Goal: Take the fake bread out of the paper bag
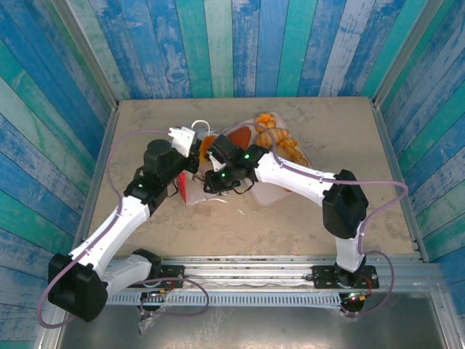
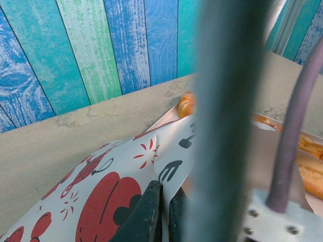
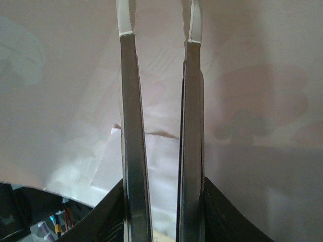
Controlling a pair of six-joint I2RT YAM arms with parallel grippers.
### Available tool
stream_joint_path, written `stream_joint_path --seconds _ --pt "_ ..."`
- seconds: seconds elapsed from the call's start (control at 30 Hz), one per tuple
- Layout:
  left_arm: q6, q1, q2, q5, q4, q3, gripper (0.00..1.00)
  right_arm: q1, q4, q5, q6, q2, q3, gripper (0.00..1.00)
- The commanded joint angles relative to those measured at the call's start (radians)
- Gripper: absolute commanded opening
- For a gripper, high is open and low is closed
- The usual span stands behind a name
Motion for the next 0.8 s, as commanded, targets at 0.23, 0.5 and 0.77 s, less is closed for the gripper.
stream_joint_path --seconds 0.23,0.5,0.77 --pt "-0.027 -0.008 0.002 0.060 0.020 0.013 0.09 0.005 0.142 0.064 0.020 0.053 0.005 0.38" --pt "-0.032 -0.010 0.004 0.075 0.021 0.016 0.09 0.002 0.161 0.102 0.022 0.108 0.044 0.42" --pt "-0.030 -0.010 0.013 0.079 0.018 0.021 0.09 0.003 0.206 0.033 0.006 0.140 0.060 0.42"
